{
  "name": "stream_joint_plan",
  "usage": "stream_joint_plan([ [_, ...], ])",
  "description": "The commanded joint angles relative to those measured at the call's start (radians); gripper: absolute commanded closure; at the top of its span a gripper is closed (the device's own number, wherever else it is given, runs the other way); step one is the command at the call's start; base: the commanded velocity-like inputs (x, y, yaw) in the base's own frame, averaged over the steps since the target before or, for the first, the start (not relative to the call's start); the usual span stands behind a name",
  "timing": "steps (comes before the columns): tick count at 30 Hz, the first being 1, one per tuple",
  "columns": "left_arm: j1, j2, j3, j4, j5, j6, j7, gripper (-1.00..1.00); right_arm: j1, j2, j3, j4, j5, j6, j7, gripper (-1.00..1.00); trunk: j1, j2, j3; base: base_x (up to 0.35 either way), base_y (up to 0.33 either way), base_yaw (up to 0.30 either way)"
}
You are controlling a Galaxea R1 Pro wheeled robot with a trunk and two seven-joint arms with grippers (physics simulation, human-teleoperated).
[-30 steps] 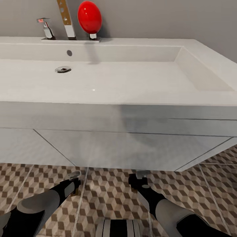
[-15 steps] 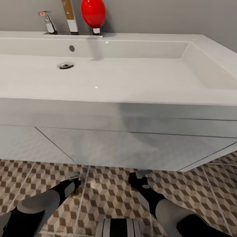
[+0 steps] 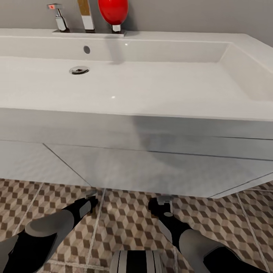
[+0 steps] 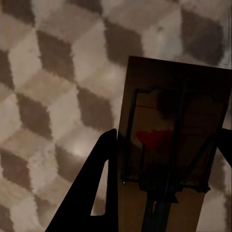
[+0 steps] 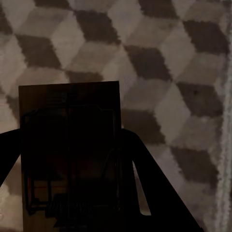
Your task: Take the four mousetraps from the cabinet in the bathroom and place them on the bathroom floor. Make sure all four end up on the same floor surface, and ensure that at least two of them are either under or directly next to the same bathroom sink.
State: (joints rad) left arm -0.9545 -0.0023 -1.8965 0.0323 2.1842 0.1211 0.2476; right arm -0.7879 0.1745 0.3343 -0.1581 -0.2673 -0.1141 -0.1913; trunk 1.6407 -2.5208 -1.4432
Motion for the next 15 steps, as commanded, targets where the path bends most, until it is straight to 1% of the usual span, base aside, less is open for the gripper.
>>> stream_joint_plan([
  [1,-0.005,-0.003,-0.009,0.000,0.003,0.005,0.006,1.00,-0.001,-0.002,0.008,-0.003,-0.013,-0.004,-0.003,1.00,0.000,0.000,-0.002,0.000,0.000,0.036],
  [3,-0.012,-0.008,-0.009,0.000,0.003,0.005,0.005,1.00,-0.001,-0.008,0.007,-0.017,-0.014,-0.004,-0.003,1.00,0.000,0.000,-0.003,0.000,0.000,0.019],
  [6,-0.016,-0.015,-0.008,-0.004,0.003,0.005,0.004,1.00,-0.001,-0.010,0.006,-0.027,-0.015,-0.004,-0.003,1.00,0.000,0.000,-0.003,0.000,0.000,0.008],
  [10,-0.016,-0.036,-0.009,-0.007,0.003,0.005,0.005,1.00,-0.001,-0.010,0.006,-0.031,-0.015,-0.004,-0.004,1.00,0.000,0.000,-0.003,0.000,0.000,0.002],
  [13,-0.016,-0.041,-0.009,-0.008,0.002,0.005,0.005,1.00,-0.001,-0.010,0.006,-0.032,-0.015,-0.004,-0.004,1.00,0.000,0.000,-0.004,0.000,0.000,0.000],
  [15,-0.016,-0.045,-0.016,-0.009,0.002,0.006,0.004,1.00,-0.001,-0.011,0.006,-0.032,-0.015,-0.004,-0.004,1.00,0.000,0.000,-0.004,0.000,0.000,0.000],
])
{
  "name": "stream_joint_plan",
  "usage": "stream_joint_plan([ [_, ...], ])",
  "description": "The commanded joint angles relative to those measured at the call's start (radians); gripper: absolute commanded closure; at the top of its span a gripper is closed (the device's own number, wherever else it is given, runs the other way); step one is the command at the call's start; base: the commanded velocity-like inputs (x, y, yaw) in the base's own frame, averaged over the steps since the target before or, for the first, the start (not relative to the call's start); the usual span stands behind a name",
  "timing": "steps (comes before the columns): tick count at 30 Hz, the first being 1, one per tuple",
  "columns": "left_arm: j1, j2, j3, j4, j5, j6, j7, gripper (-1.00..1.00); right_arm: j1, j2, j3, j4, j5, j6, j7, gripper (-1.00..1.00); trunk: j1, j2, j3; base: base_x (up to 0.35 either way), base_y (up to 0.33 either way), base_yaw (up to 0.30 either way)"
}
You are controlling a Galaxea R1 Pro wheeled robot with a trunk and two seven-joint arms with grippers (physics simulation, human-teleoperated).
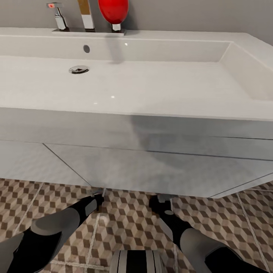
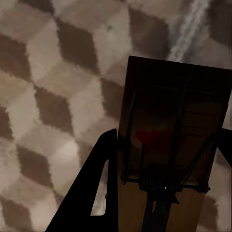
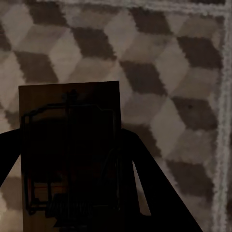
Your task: Take the four mousetraps from the cabinet in the bathroom and place them on the bathroom floor. Make sure all four end up on the same floor surface, and ensure that at least two of them are either under or directly next to the same bathroom sink.
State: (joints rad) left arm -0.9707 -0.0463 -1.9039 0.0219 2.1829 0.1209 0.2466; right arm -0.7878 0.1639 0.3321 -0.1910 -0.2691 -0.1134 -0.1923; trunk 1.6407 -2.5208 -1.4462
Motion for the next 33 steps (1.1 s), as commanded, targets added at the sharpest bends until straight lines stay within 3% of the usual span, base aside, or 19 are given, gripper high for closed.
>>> stream_joint_plan([
  [1,0.000,-0.002,-0.013,0.002,0.003,0.006,0.005,1.00,-0.001,-0.001,0.008,0.001,-0.013,-0.005,-0.002,1.00,0.000,0.000,-0.001,0.000,0.000,0.000],
  [8,-0.001,-0.041,-0.094,0.002,0.003,0.006,0.006,1.00,-0.001,-0.006,0.004,0.001,-0.015,-0.005,-0.002,1.00,0.000,0.000,0.001,0.000,0.000,-0.067],
  [12,-0.001,-0.048,-0.124,0.002,0.003,0.005,0.004,1.00,-0.001,-0.006,0.004,0.000,-0.015,-0.005,-0.002,1.00,0.000,0.000,0.004,0.000,0.000,-0.230],
  [21,0.000,-0.048,-0.134,0.002,0.003,0.005,0.004,1.00,-0.001,-0.003,0.007,-0.001,-0.013,-0.003,-0.002,1.00,0.000,0.000,0.006,0.000,0.000,-0.082],
  [33,-0.001,-0.043,-0.136,0.003,0.003,0.005,0.005,1.00,-0.001,-0.001,0.007,0.001,-0.012,-0.003,-0.002,1.00,0.000,0.000,-0.010,0.000,0.000,0.060],
])
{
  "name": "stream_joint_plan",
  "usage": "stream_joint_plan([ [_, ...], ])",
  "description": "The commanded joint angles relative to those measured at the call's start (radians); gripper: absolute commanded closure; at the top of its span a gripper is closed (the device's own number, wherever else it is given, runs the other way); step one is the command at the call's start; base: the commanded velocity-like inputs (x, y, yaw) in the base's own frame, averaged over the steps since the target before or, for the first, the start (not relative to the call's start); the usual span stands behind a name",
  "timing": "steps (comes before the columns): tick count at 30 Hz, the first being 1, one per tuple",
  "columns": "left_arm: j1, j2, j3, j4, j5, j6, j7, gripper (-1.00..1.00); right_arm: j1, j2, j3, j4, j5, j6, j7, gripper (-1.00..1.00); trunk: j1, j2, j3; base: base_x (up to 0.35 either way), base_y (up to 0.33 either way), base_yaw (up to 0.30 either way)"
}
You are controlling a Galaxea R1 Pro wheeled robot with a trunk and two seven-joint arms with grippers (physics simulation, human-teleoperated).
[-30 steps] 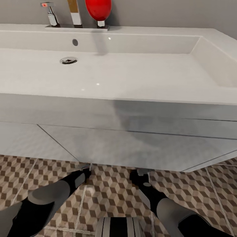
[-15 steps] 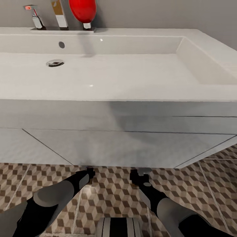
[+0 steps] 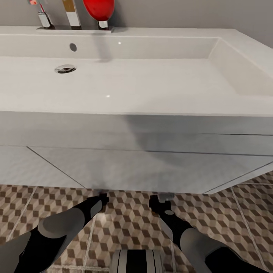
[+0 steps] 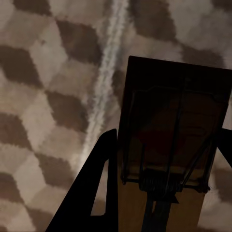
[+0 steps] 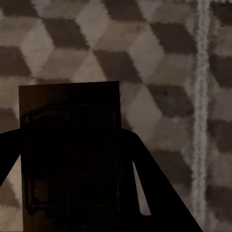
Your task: Take the four mousetraps from the cabinet in the bathroom and place them on the bathroom floor. Make sure all four end up on the same floor surface, and ensure that at least two of them are either under or directly next to the same bathroom sink.
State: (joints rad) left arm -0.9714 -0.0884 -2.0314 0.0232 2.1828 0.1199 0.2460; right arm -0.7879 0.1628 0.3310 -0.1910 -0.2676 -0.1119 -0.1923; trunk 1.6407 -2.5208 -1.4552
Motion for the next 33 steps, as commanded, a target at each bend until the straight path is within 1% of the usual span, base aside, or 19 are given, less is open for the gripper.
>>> stream_joint_plan([
  [1,0.000,-0.001,-0.009,0.002,0.003,0.006,0.006,1.00,-0.001,0.000,0.009,0.001,-0.013,-0.005,-0.003,1.00,0.000,0.000,-0.002,0.000,0.000,0.076],
  [15,-0.002,-0.002,-0.010,0.007,0.004,0.007,0.007,1.00,-0.002,-0.001,0.009,-0.012,-0.012,-0.003,-0.004,1.00,0.000,0.000,-0.024,0.000,0.000,0.076],
  [17,-0.020,-0.004,-0.009,0.009,0.004,0.007,0.007,1.00,-0.002,0.000,0.010,-0.033,-0.012,-0.001,-0.005,1.00,0.000,0.000,-0.027,0.000,0.000,0.076],
  [22,-0.100,-0.007,-0.009,0.006,0.005,0.013,0.006,1.00,-0.013,-0.003,0.008,-0.095,-0.014,0.005,-0.008,1.00,0.000,0.000,-0.035,0.000,0.000,0.076],
  [26,-0.140,-0.014,-0.008,0.003,0.005,0.011,0.004,1.00,-0.017,-0.007,0.006,-0.113,-0.014,0.003,-0.009,1.00,0.000,0.000,-0.041,0.000,0.000,0.076],
  [29,-0.155,-0.016,-0.008,0.001,0.005,0.009,0.003,1.00,-0.021,-0.007,0.004,-0.122,-0.015,0.002,-0.016,1.00,0.000,0.000,-0.046,0.000,0.000,0.076],
  [33,-0.161,-0.018,-0.006,-0.001,0.005,0.007,-0.007,1.00,-0.024,-0.007,0.004,-0.135,-0.014,-0.001,-0.047,1.00,0.000,0.000,-0.050,0.000,0.000,0.045],
])
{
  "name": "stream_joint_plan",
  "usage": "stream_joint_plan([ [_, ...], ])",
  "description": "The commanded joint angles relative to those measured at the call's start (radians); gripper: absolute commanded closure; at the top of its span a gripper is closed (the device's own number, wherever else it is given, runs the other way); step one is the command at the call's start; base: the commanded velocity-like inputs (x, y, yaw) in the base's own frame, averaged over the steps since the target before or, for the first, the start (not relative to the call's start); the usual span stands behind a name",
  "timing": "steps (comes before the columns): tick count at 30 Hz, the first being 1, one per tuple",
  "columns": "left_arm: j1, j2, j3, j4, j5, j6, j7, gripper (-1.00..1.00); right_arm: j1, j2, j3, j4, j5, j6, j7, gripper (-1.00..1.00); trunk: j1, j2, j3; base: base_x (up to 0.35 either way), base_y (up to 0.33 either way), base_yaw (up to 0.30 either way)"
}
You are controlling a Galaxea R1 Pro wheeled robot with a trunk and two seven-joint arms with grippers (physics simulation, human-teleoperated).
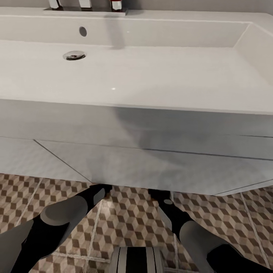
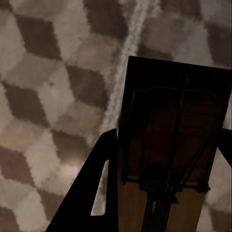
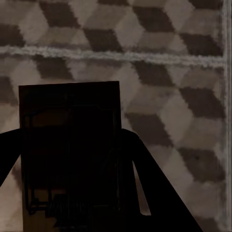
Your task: Take the four mousetraps from the cabinet in the bathroom and place them on the bathroom floor. Make sure all four end up on the same floor surface, and ensure that at least two of them are either under or directly next to the same bathroom sink.
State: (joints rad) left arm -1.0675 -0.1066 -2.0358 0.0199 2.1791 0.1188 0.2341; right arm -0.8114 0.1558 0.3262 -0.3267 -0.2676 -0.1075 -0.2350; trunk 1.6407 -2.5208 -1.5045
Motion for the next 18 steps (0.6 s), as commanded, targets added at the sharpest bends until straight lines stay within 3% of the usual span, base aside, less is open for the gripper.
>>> stream_joint_plan([
  [1,-0.065,-0.002,-0.002,0.000,0.008,0.007,-0.001,1.00,-0.001,-0.001,0.008,-0.001,-0.014,-0.006,-0.008,1.00,0.000,0.000,-0.001,0.000,0.000,0.016],
  [18,-0.066,-0.007,-0.001,-0.063,0.007,0.007,-0.018,1.00,-0.002,-0.002,0.007,-0.003,-0.013,-0.009,-0.018,1.00,0.000,0.000,-0.001,0.000,0.000,-0.012],
])
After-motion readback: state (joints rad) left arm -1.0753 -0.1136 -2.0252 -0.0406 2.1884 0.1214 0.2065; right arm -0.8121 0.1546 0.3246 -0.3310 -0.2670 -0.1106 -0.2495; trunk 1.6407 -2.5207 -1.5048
